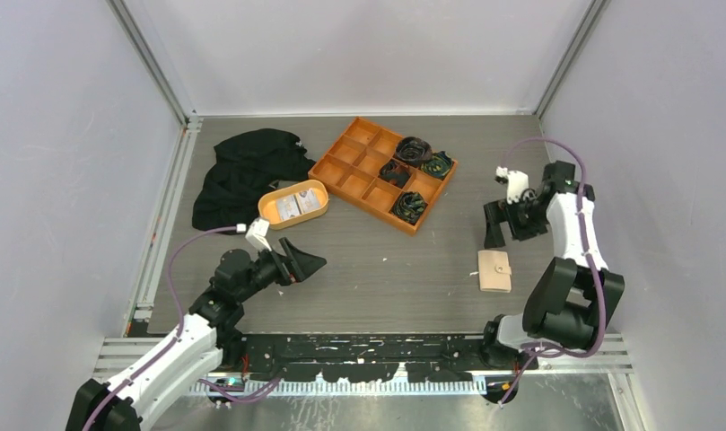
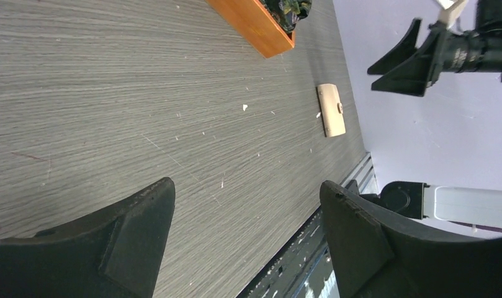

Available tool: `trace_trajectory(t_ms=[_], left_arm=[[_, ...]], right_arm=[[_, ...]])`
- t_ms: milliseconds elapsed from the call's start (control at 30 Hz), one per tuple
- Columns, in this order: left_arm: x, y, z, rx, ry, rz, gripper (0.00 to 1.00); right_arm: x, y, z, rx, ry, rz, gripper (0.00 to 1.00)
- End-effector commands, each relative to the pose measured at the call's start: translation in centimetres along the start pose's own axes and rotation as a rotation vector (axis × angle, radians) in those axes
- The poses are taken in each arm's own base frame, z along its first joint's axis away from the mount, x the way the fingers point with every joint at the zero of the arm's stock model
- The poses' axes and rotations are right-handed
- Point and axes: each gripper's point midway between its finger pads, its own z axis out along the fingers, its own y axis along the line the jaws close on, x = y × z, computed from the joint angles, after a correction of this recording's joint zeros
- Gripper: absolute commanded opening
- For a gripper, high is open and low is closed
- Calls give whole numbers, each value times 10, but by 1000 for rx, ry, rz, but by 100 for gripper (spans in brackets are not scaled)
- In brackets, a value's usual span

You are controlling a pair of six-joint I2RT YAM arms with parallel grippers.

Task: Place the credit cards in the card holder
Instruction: Move the card holder to the center of the board.

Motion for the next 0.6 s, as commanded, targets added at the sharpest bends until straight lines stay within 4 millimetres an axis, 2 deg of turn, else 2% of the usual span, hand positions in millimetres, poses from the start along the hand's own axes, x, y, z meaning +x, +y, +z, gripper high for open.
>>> trace_trajectory(t_ms=[0,100,200,333,433,567], left_arm=[[-6,-22,0,98,-15,11,85],[-3,-24,1,109,-10,14,82],[1,-26,2,118,1,17,82],[5,-28,4,119,6,24,82],[9,-31,7,124,14,31,81],[17,-34,12,119,33,46,81]], right_arm=[[55,-22,8,-1,200,-17,97],[76,-24,25,-35,284,11,95],[88,-31,40,-27,326,32,93],[95,-34,58,-14,376,20,80],[88,-16,70,-29,393,-27,68],[59,38,88,-87,390,-148,55]])
